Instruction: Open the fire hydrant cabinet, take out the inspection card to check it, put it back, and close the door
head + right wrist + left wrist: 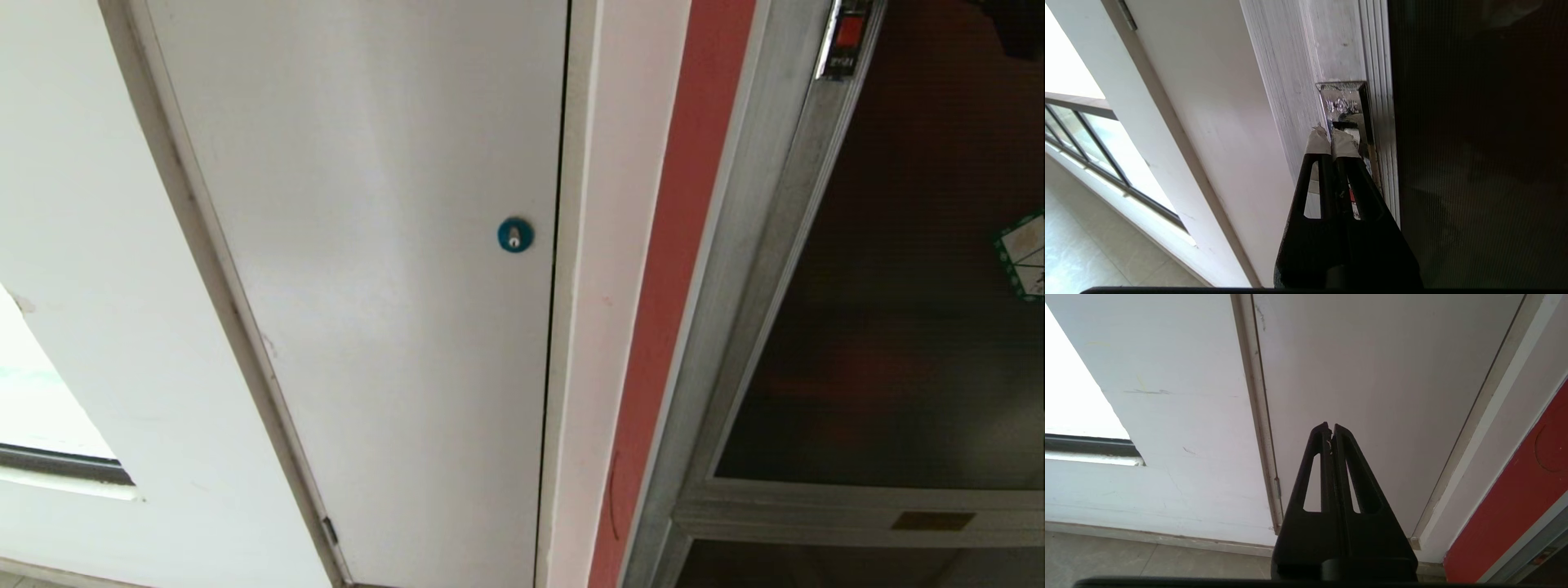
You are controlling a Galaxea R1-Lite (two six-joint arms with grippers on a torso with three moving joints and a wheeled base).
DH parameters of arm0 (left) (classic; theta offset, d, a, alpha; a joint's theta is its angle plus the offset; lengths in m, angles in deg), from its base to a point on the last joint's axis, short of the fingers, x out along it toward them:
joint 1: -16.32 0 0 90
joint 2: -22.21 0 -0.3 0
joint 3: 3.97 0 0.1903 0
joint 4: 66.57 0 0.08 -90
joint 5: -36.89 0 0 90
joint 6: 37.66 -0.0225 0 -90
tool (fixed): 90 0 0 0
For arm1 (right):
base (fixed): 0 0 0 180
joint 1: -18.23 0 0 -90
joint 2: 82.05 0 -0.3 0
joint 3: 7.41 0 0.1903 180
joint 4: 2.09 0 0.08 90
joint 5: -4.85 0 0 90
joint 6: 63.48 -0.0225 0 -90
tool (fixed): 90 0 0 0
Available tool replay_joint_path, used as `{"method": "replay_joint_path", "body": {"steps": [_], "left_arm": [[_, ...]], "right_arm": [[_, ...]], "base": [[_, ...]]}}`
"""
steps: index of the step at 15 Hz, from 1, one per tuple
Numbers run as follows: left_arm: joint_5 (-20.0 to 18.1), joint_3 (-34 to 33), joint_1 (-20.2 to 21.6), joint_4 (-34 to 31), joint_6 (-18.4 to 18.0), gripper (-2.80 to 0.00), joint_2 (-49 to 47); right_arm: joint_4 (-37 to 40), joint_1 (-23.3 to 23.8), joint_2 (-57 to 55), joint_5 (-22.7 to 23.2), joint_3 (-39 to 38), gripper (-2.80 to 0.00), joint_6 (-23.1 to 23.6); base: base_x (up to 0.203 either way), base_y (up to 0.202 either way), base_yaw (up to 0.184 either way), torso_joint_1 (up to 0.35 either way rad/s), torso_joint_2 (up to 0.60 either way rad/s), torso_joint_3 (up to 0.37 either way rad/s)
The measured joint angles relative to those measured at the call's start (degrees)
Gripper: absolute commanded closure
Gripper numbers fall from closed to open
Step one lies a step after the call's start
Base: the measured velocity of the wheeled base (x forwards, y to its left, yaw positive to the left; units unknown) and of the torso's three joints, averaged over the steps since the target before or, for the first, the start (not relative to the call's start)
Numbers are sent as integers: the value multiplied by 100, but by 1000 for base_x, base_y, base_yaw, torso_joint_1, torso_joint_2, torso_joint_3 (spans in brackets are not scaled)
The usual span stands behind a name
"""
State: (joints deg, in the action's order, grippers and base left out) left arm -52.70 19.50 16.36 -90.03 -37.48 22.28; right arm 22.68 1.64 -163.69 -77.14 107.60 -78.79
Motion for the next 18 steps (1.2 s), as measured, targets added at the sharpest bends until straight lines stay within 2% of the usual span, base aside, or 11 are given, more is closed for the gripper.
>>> {"method": "replay_joint_path", "body": {"steps": [18], "left_arm": [[0, 0, 2, 0, -2, 0, 0]], "right_arm": [[-61, 150, -50, -173, -303, 0, -51]], "base": [[0, 0, 0, 0, 0, 0]]}}
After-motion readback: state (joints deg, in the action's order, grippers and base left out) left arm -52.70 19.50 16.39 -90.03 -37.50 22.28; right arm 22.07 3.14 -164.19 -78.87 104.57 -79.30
